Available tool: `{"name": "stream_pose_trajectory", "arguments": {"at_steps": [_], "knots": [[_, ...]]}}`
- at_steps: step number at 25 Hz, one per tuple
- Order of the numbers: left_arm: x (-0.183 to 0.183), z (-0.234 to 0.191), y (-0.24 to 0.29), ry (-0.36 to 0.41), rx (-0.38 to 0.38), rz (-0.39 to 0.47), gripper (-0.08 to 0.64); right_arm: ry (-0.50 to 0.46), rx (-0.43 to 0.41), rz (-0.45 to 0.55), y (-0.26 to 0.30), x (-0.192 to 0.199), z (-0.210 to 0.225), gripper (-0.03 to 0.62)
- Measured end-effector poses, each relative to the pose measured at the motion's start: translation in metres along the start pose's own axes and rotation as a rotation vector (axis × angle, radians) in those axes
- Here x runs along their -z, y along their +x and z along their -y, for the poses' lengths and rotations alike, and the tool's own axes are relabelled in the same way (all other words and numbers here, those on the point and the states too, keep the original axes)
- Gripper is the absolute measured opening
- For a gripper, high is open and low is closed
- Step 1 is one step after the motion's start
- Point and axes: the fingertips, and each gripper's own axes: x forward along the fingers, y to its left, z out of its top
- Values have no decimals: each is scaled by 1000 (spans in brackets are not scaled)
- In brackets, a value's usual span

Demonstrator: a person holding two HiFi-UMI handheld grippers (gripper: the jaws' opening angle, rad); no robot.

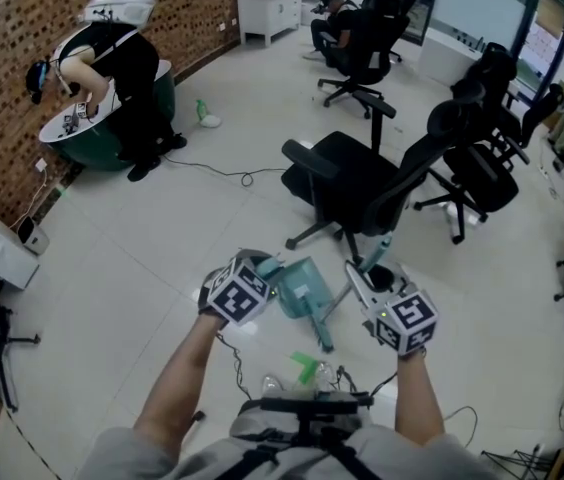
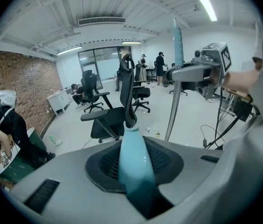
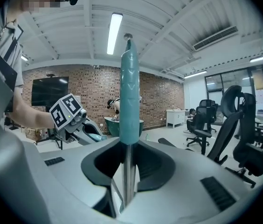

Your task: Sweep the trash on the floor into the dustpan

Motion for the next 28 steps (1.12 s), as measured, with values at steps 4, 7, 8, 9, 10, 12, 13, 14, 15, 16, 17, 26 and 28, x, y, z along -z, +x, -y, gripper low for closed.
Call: {"name": "stream_pose_trajectory", "arguments": {"at_steps": [4, 7, 8, 9, 10, 12, 13, 14, 15, 16, 17, 26, 28], "knots": [[-2, 3, 1, 3, 10, 11, 101, 8, 19, -1, -5, 4, 2, 67], [-2, 3, 2, 9, 18, 17, 101, 7, 40, -4, -7, 4, 3, 67], [-2, 3, 3, 13, 23, 19, 101, 9, 49, -5, -9, 4, 4, 67], [-3, 4, 5, 17, 30, 20, 101, 11, 59, -5, -10, 5, 5, 67], [-3, 6, 7, 22, 38, 21, 101, 15, 69, -6, -12, 5, 6, 67], [-4, 11, 11, 33, 51, 20, 101, 25, 89, -12, -17, 9, 8, 67], [-4, 13, 14, 40, 58, 19, 101, 30, 101, -16, -21, 11, 9, 67], [-6, 16, 18, 49, 66, 19, 101, 35, 118, -21, -27, 13, 13, 67], [-9, 20, 24, 60, 77, 19, 101, 39, 139, -27, -34, 16, 18, 67], [-13, 24, 31, 73, 89, 18, 101, 44, 164, -34, -42, 20, 24, 67], [-15, 29, 38, 86, 103, 14, 101, 52, 190, -37, -50, 24, 30, 67], [-33, 81, 128, 176, 199, -31, 101, 166, 371, -20, -134, 75, 105, 67], [-39, 91, 148, 201, 213, -35, 101, 187, 400, -13, -148, 84, 124, 66]]}}
